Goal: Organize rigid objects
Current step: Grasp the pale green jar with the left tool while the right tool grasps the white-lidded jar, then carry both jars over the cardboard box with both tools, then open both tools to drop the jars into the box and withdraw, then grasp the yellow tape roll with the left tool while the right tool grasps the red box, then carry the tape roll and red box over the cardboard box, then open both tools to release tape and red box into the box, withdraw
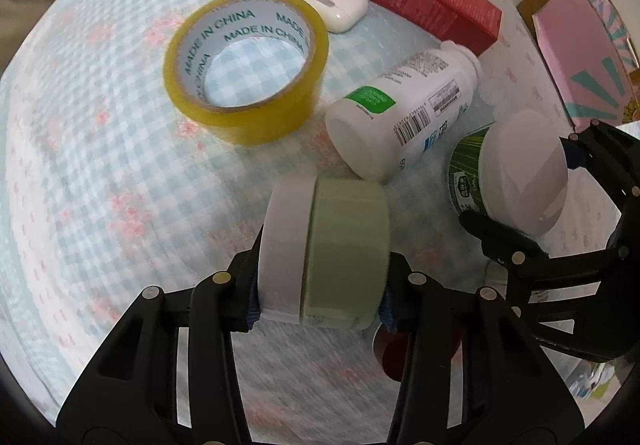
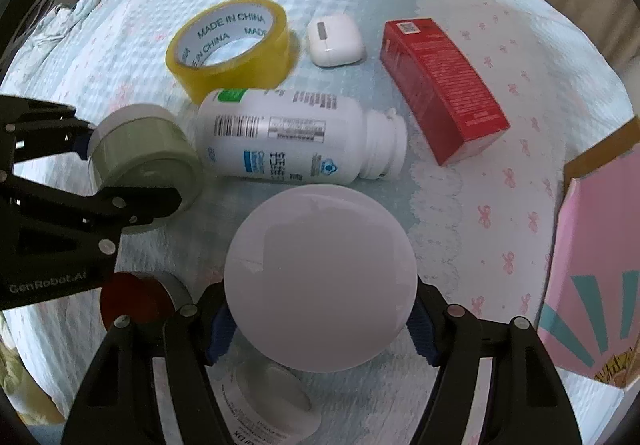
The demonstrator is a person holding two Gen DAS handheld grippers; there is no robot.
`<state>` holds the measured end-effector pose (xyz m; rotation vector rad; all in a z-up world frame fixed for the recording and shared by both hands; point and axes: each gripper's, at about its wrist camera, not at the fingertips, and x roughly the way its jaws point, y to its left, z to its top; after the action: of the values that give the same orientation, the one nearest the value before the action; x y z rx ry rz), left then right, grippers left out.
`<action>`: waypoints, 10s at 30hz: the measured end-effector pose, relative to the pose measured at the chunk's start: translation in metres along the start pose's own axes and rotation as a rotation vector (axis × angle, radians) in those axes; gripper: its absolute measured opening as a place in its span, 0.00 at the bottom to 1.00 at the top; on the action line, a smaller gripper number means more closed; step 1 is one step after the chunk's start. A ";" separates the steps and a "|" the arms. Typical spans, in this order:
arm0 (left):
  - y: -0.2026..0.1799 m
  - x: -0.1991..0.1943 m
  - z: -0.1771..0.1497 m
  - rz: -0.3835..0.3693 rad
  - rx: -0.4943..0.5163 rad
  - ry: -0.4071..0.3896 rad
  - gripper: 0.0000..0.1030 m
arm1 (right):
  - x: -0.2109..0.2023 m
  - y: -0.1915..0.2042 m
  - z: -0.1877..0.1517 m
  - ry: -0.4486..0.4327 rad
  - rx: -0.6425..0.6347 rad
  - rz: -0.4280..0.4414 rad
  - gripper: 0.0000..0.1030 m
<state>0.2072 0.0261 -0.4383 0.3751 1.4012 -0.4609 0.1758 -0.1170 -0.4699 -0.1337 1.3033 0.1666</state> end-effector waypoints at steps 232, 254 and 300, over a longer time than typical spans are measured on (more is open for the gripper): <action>0.058 -0.140 0.039 0.051 -0.220 -0.268 0.94 | -0.139 -0.053 0.093 -0.015 0.084 0.041 0.38; -0.182 -0.235 0.083 -0.044 -0.205 -0.350 0.94 | -0.298 -0.221 -0.028 -0.144 0.235 0.042 0.38; -0.313 -0.042 0.180 0.040 -0.185 0.018 1.00 | -0.128 -0.441 -0.057 0.053 0.258 0.112 1.00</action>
<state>0.1937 -0.3299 -0.3658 0.2571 1.4383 -0.2925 0.1762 -0.5660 -0.3589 0.1560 1.3743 0.0896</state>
